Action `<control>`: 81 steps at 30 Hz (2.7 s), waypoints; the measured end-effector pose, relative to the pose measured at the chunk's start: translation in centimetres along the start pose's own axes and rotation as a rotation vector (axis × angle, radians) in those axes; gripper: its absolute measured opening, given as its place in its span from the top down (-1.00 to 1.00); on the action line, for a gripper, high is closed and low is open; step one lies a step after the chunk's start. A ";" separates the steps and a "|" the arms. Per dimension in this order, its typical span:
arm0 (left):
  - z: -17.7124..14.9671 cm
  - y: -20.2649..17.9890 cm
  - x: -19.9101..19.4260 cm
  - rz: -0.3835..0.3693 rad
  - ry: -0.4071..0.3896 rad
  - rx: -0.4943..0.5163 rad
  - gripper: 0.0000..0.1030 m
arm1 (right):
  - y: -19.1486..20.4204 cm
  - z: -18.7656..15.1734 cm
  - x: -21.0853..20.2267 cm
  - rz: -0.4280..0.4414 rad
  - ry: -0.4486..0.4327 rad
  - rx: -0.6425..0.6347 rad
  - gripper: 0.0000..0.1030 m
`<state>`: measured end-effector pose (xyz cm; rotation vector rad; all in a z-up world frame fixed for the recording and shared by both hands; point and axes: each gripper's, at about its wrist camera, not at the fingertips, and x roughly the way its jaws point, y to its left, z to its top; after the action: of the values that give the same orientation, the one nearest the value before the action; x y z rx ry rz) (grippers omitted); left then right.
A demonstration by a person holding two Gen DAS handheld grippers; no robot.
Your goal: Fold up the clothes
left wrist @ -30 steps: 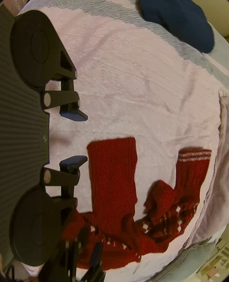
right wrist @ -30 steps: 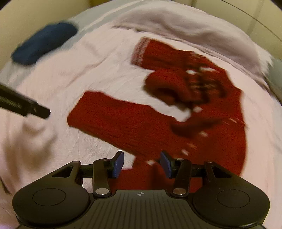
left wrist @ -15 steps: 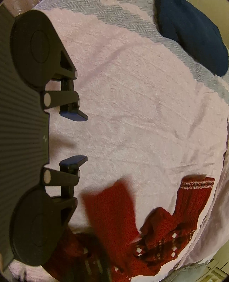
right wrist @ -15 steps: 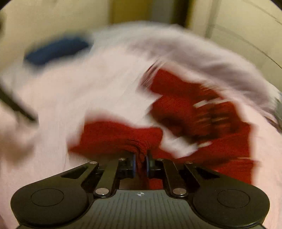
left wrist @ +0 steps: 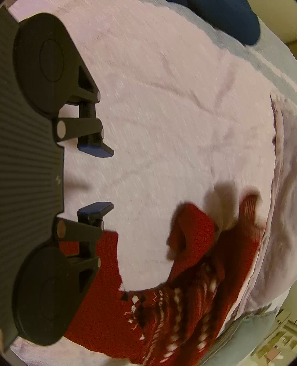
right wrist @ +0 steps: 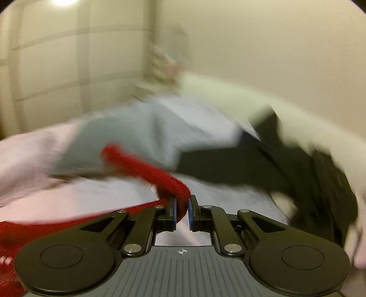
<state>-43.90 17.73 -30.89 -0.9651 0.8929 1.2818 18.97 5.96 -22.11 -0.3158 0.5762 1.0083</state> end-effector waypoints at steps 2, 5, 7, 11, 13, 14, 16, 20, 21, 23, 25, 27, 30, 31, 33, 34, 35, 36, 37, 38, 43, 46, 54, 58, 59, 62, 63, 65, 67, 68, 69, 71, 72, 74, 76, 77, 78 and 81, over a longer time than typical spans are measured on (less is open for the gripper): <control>0.6 -1.1 0.6 0.002 0.002 0.012 0.25 | -3.2 -0.8 4.6 -0.072 0.176 0.145 0.71; 1.8 -2.5 1.5 -0.001 -0.014 0.040 0.19 | -3.8 -2.3 7.7 -0.096 0.300 0.199 0.16; 3.0 -3.4 2.2 -0.004 -0.030 0.062 0.14 | -2.8 -3.1 8.7 -0.074 0.330 0.169 0.00; 6.4 -4.7 4.3 -0.044 -0.087 0.055 -0.07 | 3.1 -4.9 8.1 0.090 0.368 -0.051 -0.12; 7.7 -5.3 5.6 -0.042 -0.127 0.067 -0.22 | 6.3 -5.7 8.2 0.162 0.391 -0.117 -0.13; 8.1 -5.8 6.3 -0.026 -0.143 0.102 -0.21 | 7.2 -6.1 8.4 0.191 0.410 -0.126 -0.13; 8.6 -6.9 7.5 -0.014 -0.167 0.203 -0.22 | 8.7 -6.9 8.8 0.246 0.451 -0.131 -0.13; 9.0 -9.1 10.5 -0.008 -0.167 0.415 0.67 | 12.7 -8.7 8.4 0.285 0.517 -0.146 -0.13; 9.3 -9.3 11.1 -0.019 -0.158 0.430 0.77 | 13.2 -9.0 8.6 0.286 0.527 -0.155 -0.13; 10.2 -8.5 10.3 -0.007 -0.200 0.383 0.79 | 14.3 -9.6 9.1 0.289 0.549 -0.173 -0.13; 11.5 -7.1 7.8 0.038 -0.300 0.321 0.79 | 15.1 -9.7 9.3 0.295 0.563 -0.190 -0.13; 12.8 -5.2 3.7 0.074 -0.401 0.274 0.80 | 15.9 -9.0 9.7 0.303 0.547 -0.215 -0.13; 14.7 -2.2 -2.9 0.143 -0.541 0.208 0.80 | 17.3 -7.9 10.6 0.321 0.522 -0.256 -0.13; 14.9 -1.2 -4.2 0.196 -0.564 0.188 0.80 | 17.9 -7.6 10.9 0.334 0.519 -0.261 -0.13; 15.3 0.8 -7.0 0.301 -0.609 0.146 0.80 | 19.0 -7.0 11.5 0.363 0.515 -0.267 -0.13; 15.5 1.8 -8.4 0.354 -0.631 0.125 0.80 | 19.7 -6.9 11.8 0.378 0.515 -0.273 -0.13; 15.6 3.1 -9.2 0.408 -0.638 0.091 0.80 | 20.3 -6.8 12.1 0.393 0.514 -0.279 -0.13; 15.5 4.9 -8.7 0.457 -0.598 0.033 0.79 | 20.9 -7.0 12.4 0.402 0.523 -0.287 -0.13; 15.3 6.8 -7.2 0.491 -0.523 -0.023 0.74 | 21.4 -7.2 12.7 0.411 0.533 -0.296 -0.13; 15.1 8.6 -5.8 0.525 -0.448 -0.078 0.63 | 21.9 -7.5 13.0 0.419 0.543 -0.304 -0.13; 11.1 11.7 1.1 0.563 -0.152 -0.170 0.58 | 22.9 -9.0 12.9 0.439 0.598 -0.352 -0.13; 7.4 8.2 2.7 0.472 -0.105 -0.111 0.57 | 22.3 -9.6 12.2 0.438 0.617 -0.368 -0.13; 6.6 -0.6 4.0 0.152 -0.115 0.098 0.35 | 20.7 -9.9 11.9 0.401 0.618 -0.390 -0.13; 11.2 -2.0 5.5 0.080 -0.181 0.199 0.26 | 21.8 -8.1 14.3 0.441 0.578 -0.452 -0.13; 12.0 -2.6 5.9 0.073 -0.195 0.215 0.24 | 22.5 -7.7 15.2 0.455 0.572 -0.470 -0.13; 14.7 -3.9 7.4 0.023 -0.211 0.268 0.21 | 25.6 -6.3 17.7 0.561 0.567 -0.510 -0.13; 15.7 -4.3 8.1 0.001 -0.207 0.281 0.20 | 26.9 -5.9 18.5 0.609 0.567 -0.520 -0.13; 17.4 -5.5 9.9 -0.059 -0.198 0.299 0.20 | 29.4 -5.1 19.9 0.704 0.559 -0.534 -0.13; 18.9 -6.9 11.6 -0.130 -0.186 0.308 0.20 | 32.5 -4.5 21.1 0.802 0.539 -0.531 -0.13; 19.4 -7.5 12.3 -0.157 -0.184 0.309 0.20 | 33.9 -4.4 21.8 0.846 0.545 -0.509 -0.13; 19.9 -8.1 13.1 -0.179 -0.180 0.306 0.20 | 35.4 -4.4 22.5 0.889 0.552 -0.485 -0.13; 20.8 -9.0 14.6 -0.222 -0.171 0.282 0.20 | 38.1 -4.5 23.9 0.967 0.578 -0.426 -0.13; 21.1 -9.3 15.3 -0.240 -0.165 0.264 0.20 | 39.2 -4.7 24.5 1.000 0.598 -0.391 -0.12; 21.5 -9.7 16.7 -0.264 -0.151 0.222 0.20 | 41.3 -5.6 25.8 1.051 0.632 -0.331 -0.12; 21.9 -10.1 18.1 -0.287 -0.131 0.193 0.21 | 42.7 -6.7 27.3 1.053 0.682 -0.286 -0.11; 22.1 -10.3 18.8 -0.298 -0.121 0.179 0.30 | 43.2 -7.3 28.0 1.059 0.707 -0.264 0.37; 22.2 -10.5 19.5 -0.310 -0.106 0.168 0.41 | 43.7 -7.9 28.4 1.074 0.739 -0.255 0.86; 22.6 -11.1 19.9 -0.362 -0.107 0.178 1.00 | 43.7 -7.6 27.1 1.095 0.678 -0.301 0.90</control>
<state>-31.00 45.43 -40.58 -0.8626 0.6985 0.9199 -10.08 43.23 -43.70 -0.6460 1.2793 2.0794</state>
